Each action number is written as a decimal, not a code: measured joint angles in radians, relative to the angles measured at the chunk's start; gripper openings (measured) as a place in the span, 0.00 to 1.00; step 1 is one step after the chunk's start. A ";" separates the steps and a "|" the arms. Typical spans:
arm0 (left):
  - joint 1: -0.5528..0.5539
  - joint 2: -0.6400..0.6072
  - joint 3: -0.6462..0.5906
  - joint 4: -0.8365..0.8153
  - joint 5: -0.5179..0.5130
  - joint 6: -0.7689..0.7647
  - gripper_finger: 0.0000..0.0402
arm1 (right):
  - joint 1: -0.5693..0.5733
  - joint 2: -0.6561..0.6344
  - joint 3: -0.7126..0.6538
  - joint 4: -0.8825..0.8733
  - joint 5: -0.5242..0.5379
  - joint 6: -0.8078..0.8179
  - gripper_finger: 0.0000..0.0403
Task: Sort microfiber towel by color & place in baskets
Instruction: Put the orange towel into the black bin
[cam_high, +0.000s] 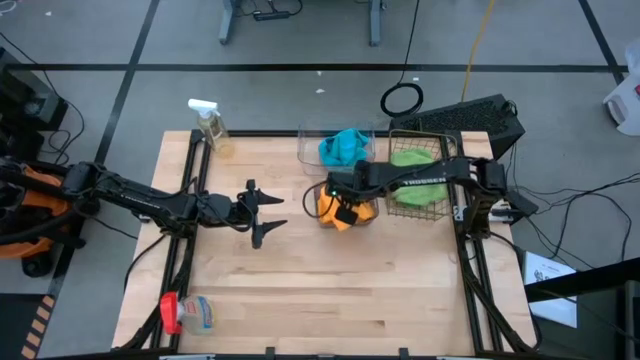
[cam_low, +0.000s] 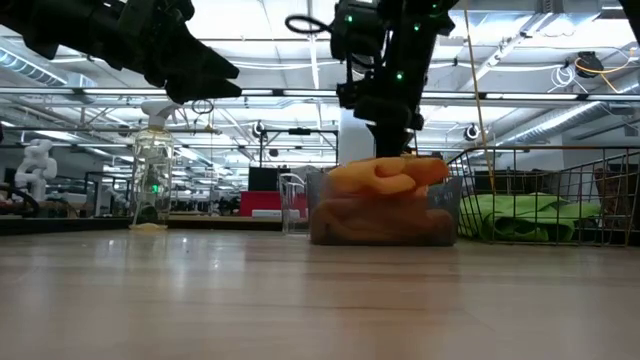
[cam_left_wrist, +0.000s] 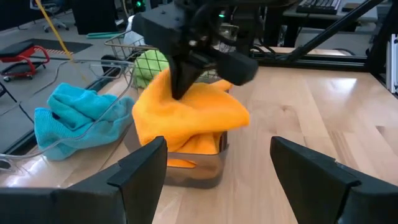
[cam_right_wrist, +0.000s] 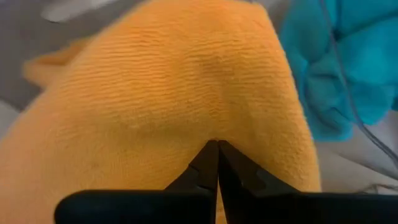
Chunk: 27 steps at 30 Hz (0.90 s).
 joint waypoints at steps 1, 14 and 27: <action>0.000 0.000 0.000 0.000 0.000 0.000 0.72 | -0.008 0.000 -0.001 -0.008 0.000 0.001 0.01; 0.000 0.000 0.000 -0.001 0.027 0.000 0.72 | -0.020 0.000 -0.156 0.169 -0.051 0.025 0.00; 0.000 0.000 0.000 -0.005 0.027 0.000 0.72 | 0.005 -0.045 -0.151 0.182 -0.050 0.065 0.00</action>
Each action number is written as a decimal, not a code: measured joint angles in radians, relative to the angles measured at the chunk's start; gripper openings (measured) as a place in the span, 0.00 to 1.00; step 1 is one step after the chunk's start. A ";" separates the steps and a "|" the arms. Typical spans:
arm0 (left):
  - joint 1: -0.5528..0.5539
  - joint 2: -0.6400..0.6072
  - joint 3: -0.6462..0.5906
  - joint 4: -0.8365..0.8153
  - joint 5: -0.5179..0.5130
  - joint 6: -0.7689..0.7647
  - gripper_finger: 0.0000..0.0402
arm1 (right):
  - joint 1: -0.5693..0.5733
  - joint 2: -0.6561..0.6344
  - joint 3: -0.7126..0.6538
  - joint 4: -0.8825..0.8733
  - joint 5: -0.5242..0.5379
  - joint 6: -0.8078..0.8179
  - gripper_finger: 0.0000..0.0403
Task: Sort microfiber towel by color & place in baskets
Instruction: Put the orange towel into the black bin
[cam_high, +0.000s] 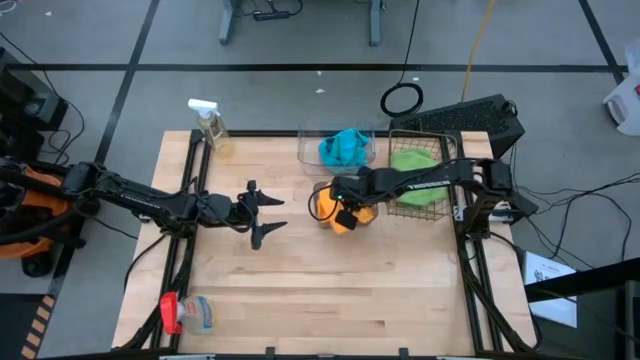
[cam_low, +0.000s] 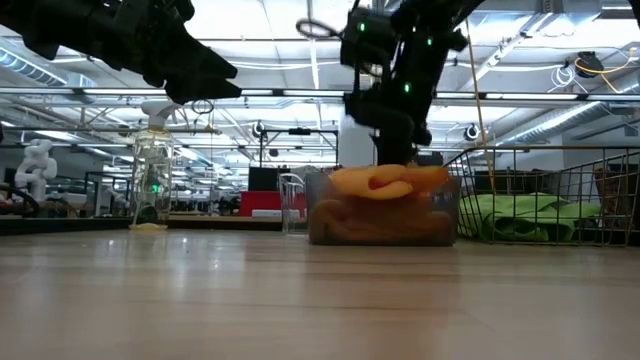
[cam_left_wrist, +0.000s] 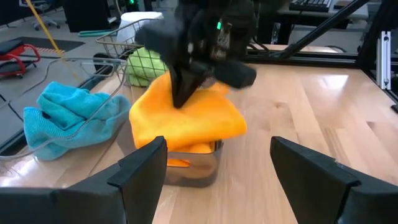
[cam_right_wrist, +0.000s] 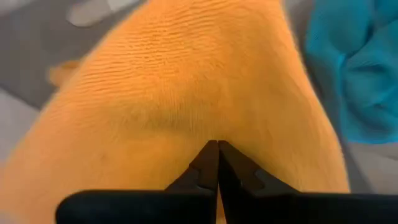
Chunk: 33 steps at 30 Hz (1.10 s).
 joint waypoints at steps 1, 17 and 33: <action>0.000 0.000 0.000 -0.002 0.000 0.000 0.72 | 0.006 -0.006 0.013 -0.015 0.004 0.001 0.00; 0.000 0.000 0.000 -0.005 0.000 0.001 0.72 | 0.262 -0.037 0.050 -0.043 0.197 -0.103 0.47; -0.005 0.000 0.000 0.023 0.002 0.001 0.72 | 0.344 0.117 0.050 0.003 0.342 -0.203 0.72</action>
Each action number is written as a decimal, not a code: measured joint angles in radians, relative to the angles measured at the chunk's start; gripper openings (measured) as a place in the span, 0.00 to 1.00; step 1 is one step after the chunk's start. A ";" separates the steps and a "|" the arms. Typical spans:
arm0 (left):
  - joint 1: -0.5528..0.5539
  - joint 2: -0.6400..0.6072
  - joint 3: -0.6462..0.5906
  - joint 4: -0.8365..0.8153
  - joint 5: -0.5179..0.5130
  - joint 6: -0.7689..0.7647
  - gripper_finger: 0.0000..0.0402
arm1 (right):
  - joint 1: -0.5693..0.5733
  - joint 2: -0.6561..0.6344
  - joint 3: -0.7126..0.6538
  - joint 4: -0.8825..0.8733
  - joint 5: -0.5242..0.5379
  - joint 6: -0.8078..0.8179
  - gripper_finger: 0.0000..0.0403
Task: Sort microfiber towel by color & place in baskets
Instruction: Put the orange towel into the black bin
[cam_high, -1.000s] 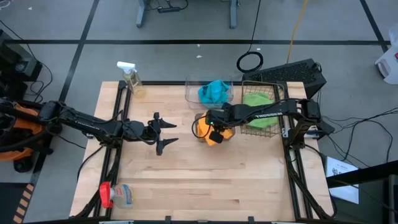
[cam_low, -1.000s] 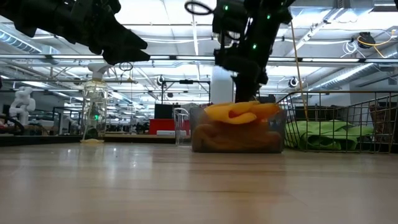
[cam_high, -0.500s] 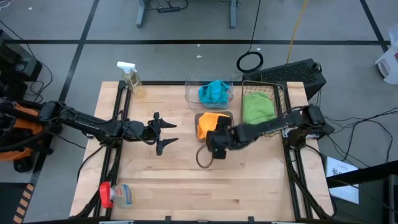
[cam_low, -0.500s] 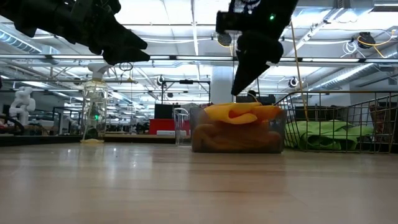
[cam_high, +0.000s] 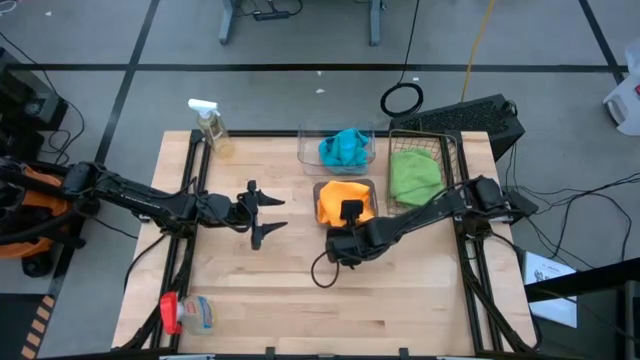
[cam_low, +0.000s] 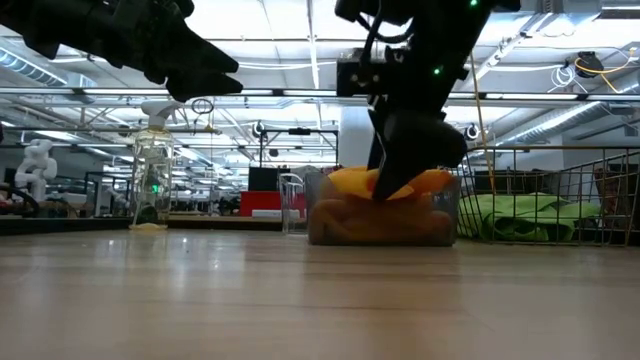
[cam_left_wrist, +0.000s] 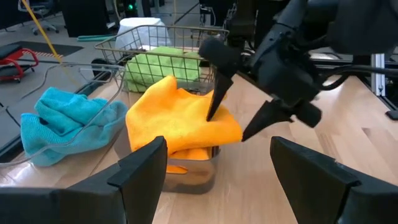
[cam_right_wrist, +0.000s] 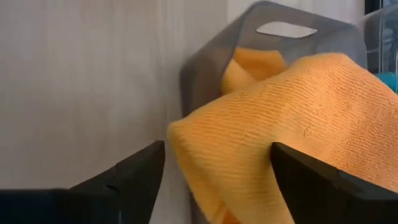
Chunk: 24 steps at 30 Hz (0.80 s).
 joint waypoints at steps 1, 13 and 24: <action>0.000 0.000 0.000 0.000 0.000 0.000 0.72 | -0.001 0.003 0.000 0.000 0.001 0.000 0.70; 0.000 0.000 0.000 0.000 0.002 0.001 0.72 | -0.011 -0.001 0.000 -0.004 0.000 0.016 0.05; 0.000 0.000 0.000 -0.001 0.002 0.001 0.72 | -0.080 -0.007 0.119 -0.143 -0.008 0.009 0.01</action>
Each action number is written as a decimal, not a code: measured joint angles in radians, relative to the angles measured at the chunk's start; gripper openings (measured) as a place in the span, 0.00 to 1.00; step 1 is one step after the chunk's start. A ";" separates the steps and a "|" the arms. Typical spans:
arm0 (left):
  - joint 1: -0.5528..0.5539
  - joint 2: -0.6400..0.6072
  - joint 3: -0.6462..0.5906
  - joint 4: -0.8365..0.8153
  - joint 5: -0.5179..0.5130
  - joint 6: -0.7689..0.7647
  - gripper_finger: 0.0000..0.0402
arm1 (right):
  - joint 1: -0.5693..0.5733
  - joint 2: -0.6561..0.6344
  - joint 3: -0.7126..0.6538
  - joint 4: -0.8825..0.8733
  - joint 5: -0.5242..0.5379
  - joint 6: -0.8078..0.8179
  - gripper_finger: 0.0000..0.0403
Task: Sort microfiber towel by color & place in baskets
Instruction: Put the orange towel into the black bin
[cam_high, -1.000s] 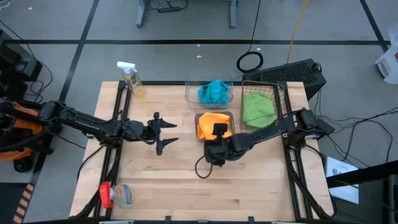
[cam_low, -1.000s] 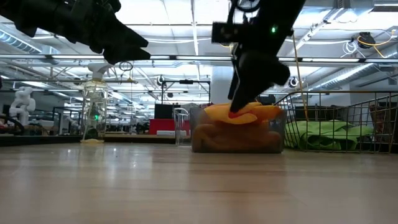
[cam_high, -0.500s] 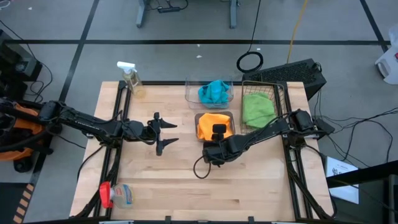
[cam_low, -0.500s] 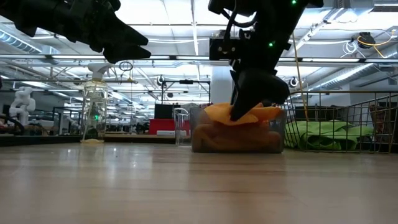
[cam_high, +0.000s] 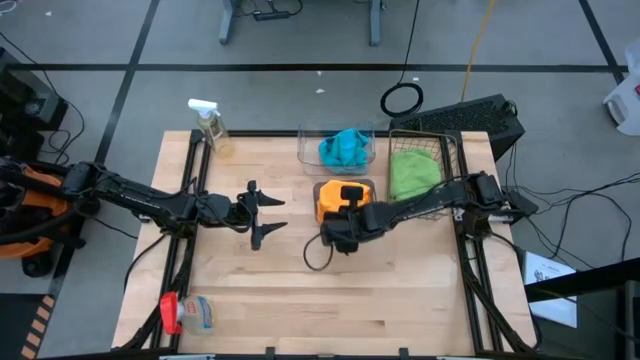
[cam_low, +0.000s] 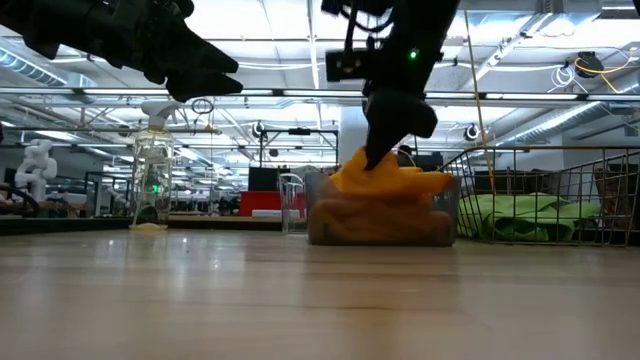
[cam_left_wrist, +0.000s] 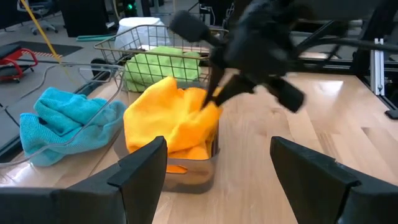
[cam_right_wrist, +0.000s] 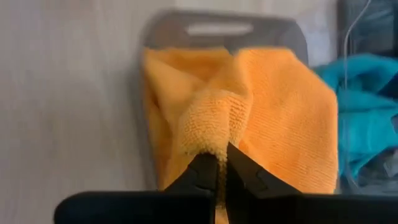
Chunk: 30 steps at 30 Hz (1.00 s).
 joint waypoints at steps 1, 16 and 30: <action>0.000 0.000 0.000 0.000 0.000 0.000 0.72 | -0.017 0.000 0.000 -0.007 -0.014 0.000 0.01; 0.000 0.000 0.000 -0.007 0.023 0.001 0.72 | -0.182 0.000 -0.143 0.228 -0.302 -0.036 0.00; 0.000 0.000 0.000 -0.007 0.050 0.000 0.72 | -0.160 -0.005 -0.091 0.134 -0.331 0.076 0.32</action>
